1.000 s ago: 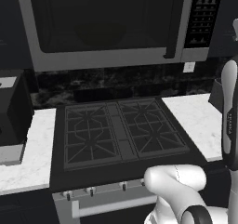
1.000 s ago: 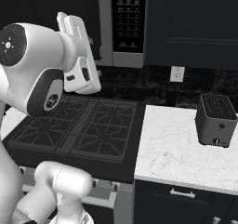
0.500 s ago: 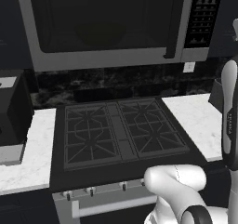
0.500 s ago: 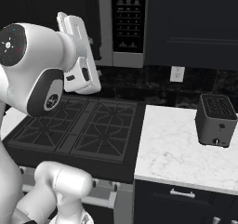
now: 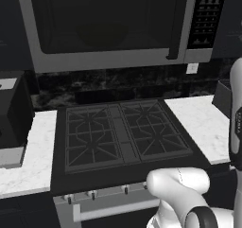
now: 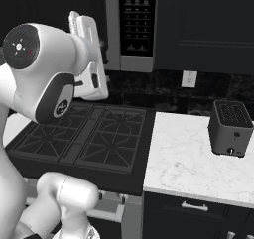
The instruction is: Open the microwave, place the bowl with waffle inside the microwave, then close the microwave door and turn it on.
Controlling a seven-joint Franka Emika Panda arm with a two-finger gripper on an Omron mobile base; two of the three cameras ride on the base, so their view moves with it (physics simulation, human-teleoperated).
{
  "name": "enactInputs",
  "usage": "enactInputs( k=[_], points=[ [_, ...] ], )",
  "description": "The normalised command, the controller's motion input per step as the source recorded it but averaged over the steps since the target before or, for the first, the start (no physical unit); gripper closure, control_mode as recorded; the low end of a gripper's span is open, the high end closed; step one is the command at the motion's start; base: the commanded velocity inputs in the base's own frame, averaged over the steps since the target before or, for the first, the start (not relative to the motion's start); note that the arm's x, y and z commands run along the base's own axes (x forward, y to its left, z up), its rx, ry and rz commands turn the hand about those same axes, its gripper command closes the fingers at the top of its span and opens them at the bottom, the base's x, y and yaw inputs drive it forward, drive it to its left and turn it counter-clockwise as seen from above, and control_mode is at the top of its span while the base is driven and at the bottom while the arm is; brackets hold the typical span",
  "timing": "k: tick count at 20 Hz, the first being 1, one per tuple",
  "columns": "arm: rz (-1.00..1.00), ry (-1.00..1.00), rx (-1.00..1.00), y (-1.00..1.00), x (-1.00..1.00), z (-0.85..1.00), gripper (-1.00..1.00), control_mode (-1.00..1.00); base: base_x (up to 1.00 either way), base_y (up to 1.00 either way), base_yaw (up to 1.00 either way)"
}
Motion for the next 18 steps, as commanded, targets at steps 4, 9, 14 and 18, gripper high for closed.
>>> enactInputs(
  k=[4,9,14,18],
  points=[
    [0.0,0.03,0.25,-0.14,0.05,0.3,-1.0,-1.0,0.0,0.0,0.0],
    [0.0,-0.01,0.24,-0.31,0.0,0.33,-1.0,-1.0,0.0,0.0,0.0],
    [0.0,-0.06,0.19,-0.02,-0.04,-0.11,-1.0,-1.0,0.0,0.0,0.0],
    [0.01,-0.22,0.19,0.0,0.0,-0.15,-1.0,-1.0,0.0,0.0,0.0]
  ],
)
